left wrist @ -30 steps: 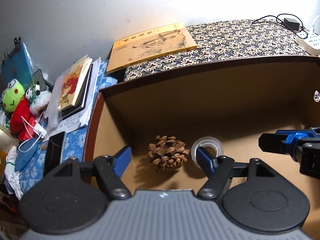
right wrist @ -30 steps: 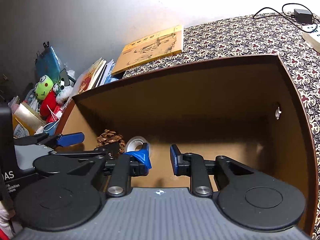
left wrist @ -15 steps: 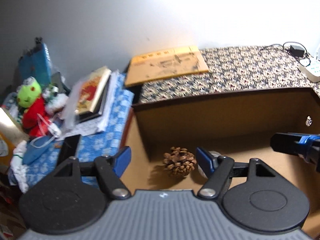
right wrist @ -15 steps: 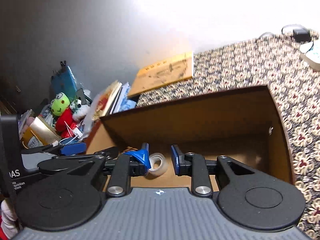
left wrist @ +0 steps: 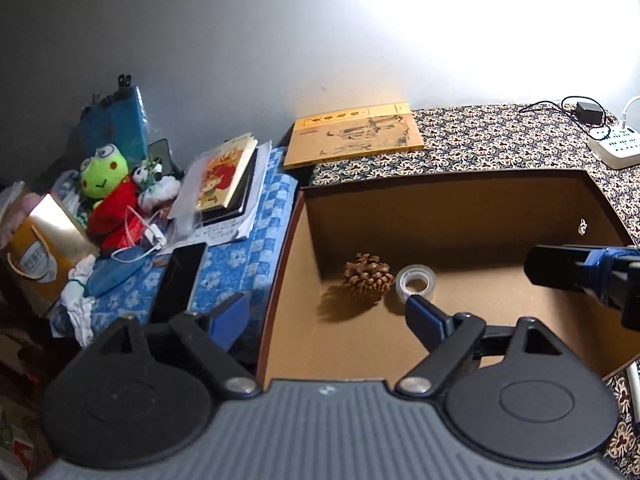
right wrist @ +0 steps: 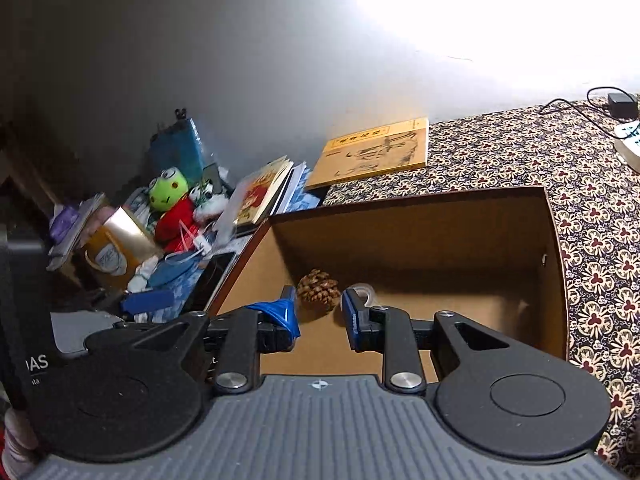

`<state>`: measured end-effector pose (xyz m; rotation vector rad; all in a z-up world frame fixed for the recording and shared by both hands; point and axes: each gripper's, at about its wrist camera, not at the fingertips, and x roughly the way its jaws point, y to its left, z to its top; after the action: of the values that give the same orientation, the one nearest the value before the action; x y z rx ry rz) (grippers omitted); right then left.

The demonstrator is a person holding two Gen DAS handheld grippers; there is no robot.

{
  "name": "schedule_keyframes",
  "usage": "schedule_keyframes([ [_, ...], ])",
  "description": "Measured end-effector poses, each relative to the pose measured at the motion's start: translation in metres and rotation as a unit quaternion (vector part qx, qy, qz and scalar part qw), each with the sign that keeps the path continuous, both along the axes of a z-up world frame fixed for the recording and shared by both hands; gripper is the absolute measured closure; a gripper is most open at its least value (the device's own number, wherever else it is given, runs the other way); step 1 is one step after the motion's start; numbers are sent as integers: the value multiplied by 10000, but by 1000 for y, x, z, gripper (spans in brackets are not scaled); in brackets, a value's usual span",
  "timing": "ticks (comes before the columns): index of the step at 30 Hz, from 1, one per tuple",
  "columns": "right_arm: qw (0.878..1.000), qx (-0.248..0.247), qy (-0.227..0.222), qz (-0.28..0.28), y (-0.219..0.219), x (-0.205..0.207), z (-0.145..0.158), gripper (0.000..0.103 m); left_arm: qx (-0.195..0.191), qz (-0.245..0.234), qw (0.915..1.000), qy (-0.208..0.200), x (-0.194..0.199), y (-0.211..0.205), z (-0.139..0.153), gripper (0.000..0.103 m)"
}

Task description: Organize rigid objects

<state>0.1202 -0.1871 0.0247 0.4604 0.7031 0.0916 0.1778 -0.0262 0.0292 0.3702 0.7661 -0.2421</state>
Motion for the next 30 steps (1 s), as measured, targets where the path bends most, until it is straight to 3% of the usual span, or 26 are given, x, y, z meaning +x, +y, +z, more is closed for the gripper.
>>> schedule_keyframes([
  [6,9995,129,-64,291,3,-22,4,95,-420,87,9988,237,-28,8,8,15],
  [10,9986,132,-57,516,5,-33,2,95,-328,247,9990,188,-50,7,7,15],
  [20,9915,477,390,1150,7,-53,-22,96,-574,776,9942,481,-83,33,-8,17],
  [25,9906,608,585,1074,-7,-64,-35,99,-818,690,9913,766,-102,43,-30,22],
  [30,9900,596,743,1041,-17,-71,-48,100,-1158,282,9846,1279,-118,40,-54,21],
])
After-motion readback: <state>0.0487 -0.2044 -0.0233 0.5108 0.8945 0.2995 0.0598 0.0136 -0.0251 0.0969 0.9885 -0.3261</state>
